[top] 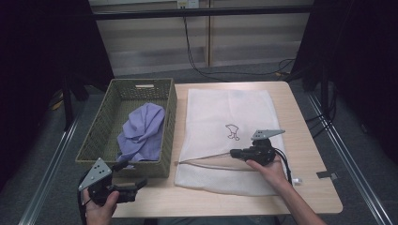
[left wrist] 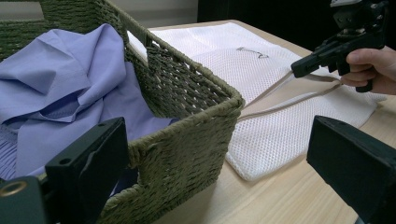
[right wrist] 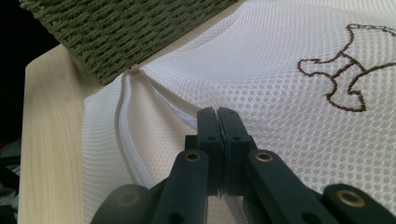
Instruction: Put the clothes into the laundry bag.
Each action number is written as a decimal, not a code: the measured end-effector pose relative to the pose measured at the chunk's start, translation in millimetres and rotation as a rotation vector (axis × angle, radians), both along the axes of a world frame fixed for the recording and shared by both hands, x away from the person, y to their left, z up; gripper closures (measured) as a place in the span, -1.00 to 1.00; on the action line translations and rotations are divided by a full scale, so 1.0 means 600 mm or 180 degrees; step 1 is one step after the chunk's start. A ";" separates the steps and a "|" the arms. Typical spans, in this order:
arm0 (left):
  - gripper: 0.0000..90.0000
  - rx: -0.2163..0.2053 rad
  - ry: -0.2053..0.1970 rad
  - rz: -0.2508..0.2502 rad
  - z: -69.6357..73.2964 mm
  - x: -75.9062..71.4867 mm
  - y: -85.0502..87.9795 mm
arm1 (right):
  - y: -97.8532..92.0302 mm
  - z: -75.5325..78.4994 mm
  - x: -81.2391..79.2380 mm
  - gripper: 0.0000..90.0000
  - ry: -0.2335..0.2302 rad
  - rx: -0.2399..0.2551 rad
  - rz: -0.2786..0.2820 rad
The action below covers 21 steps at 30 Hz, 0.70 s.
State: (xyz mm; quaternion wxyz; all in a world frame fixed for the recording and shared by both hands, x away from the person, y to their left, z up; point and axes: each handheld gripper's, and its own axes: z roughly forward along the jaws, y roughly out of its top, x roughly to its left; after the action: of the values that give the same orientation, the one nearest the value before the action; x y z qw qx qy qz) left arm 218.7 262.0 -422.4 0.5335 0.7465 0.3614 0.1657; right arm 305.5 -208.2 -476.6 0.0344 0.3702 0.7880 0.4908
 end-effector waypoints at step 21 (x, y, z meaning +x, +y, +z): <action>-0.88 -0.0008 0.0004 -0.0001 0.000 0.003 0.002 | -0.008 0.037 0.004 0.98 -0.0157 0.0257 -0.0066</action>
State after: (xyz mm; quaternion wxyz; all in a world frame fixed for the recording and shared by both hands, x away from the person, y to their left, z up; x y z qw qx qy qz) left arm 220.2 263.0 -422.5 0.5343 0.7460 0.3618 0.1647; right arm 308.0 -213.0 -454.1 0.0439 0.3672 0.7626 0.5308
